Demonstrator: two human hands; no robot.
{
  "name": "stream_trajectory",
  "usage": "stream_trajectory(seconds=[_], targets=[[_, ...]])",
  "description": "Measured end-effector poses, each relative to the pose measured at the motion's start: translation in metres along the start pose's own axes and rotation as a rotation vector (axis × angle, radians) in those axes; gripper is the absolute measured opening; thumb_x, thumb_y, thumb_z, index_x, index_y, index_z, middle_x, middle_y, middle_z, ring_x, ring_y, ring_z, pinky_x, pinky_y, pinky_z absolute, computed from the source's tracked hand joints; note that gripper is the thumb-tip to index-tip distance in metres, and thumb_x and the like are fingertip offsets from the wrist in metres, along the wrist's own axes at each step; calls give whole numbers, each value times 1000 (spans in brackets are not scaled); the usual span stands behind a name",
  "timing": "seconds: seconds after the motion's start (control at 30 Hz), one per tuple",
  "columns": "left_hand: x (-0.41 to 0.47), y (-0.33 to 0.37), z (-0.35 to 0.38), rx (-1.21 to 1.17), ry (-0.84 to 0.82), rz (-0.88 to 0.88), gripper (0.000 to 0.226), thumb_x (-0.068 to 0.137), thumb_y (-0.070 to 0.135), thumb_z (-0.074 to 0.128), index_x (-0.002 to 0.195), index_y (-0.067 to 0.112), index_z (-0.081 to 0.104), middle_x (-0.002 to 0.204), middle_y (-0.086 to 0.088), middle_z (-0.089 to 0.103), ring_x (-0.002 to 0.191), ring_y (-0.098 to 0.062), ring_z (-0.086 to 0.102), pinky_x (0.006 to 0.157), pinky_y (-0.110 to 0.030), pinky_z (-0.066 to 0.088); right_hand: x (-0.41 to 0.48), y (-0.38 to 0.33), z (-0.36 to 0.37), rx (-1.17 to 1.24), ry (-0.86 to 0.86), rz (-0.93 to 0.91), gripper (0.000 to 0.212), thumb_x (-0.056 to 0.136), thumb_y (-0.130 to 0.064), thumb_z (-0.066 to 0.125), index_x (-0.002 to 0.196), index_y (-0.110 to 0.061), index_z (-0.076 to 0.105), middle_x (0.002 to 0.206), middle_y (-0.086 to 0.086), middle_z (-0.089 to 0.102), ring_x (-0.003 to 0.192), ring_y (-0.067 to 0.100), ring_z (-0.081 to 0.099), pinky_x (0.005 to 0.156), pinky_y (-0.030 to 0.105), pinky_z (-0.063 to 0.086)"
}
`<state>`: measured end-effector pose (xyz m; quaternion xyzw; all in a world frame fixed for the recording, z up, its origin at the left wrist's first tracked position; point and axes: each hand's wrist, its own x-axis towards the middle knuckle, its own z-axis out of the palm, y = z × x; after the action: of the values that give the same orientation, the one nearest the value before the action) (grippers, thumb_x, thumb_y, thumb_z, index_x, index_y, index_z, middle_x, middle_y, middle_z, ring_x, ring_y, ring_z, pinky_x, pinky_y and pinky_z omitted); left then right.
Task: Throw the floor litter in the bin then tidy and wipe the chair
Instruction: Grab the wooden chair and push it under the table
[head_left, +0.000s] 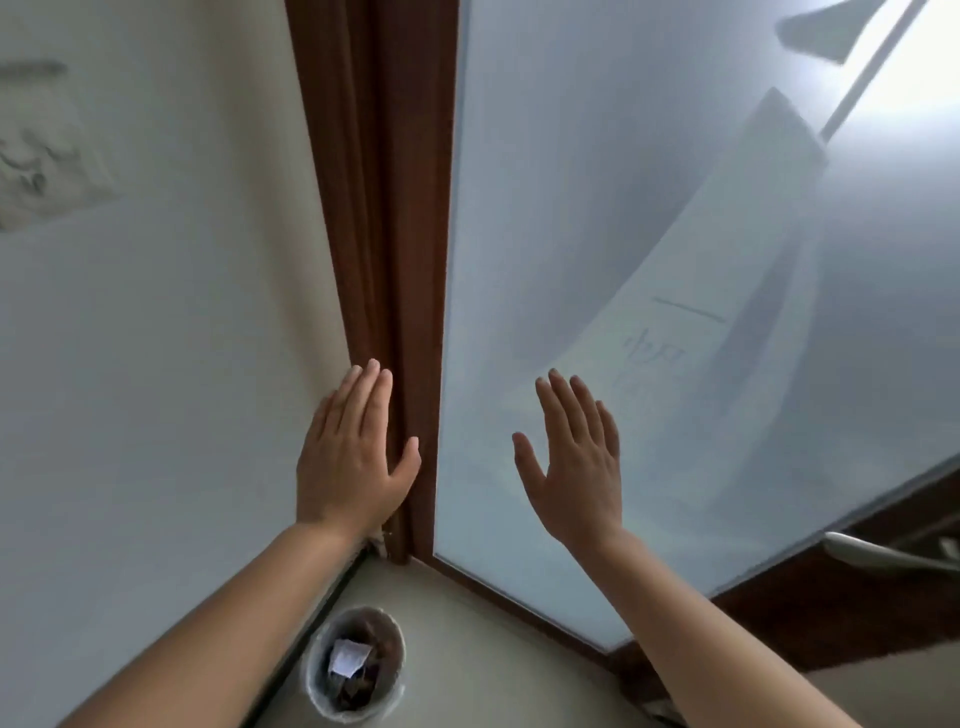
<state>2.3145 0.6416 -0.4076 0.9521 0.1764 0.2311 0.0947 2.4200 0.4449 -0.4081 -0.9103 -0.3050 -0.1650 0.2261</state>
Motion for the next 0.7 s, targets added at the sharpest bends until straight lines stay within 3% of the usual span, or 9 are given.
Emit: stream_trajectory(seconds=[0.2, 0.37, 0.57, 0.7], targets=[[45, 54, -35, -68, -2, 278, 70, 85, 41, 45, 143, 3, 36, 151, -15, 38, 141, -28, 31, 116, -37, 20, 3, 5, -77, -11, 274, 167, 61, 92, -42, 43, 146, -16, 32, 155, 2, 32, 146, 18, 18, 118, 35, 9], [71, 112, -46, -198, 7, 504, 68, 88, 42, 43, 143, 3, 37, 150, -15, 39, 139, -27, 37, 114, -39, 24, -21, 29, -133, -122, 444, 313, 60, 92, -40, 45, 145, -13, 35, 153, 3, 35, 145, 19, 22, 117, 41, 15], [61, 215, -35, -377, -48, 844, 66, 88, 40, 44, 142, 3, 40, 149, -14, 40, 137, -26, 38, 117, -27, 13, -104, 63, -208, -324, 548, 602, 62, 94, -49, 39, 148, -22, 26, 157, -1, 27, 146, 13, 13, 118, 43, 12], [19, 311, -26, -494, -92, 1079, 65, 89, 41, 41, 142, 3, 41, 149, -14, 38, 138, -26, 37, 117, -32, 17, -194, 79, -257, -468, 561, 812, 64, 96, -50, 35, 150, -23, 17, 158, -4, 17, 146, 12, 9, 119, 42, 10]])
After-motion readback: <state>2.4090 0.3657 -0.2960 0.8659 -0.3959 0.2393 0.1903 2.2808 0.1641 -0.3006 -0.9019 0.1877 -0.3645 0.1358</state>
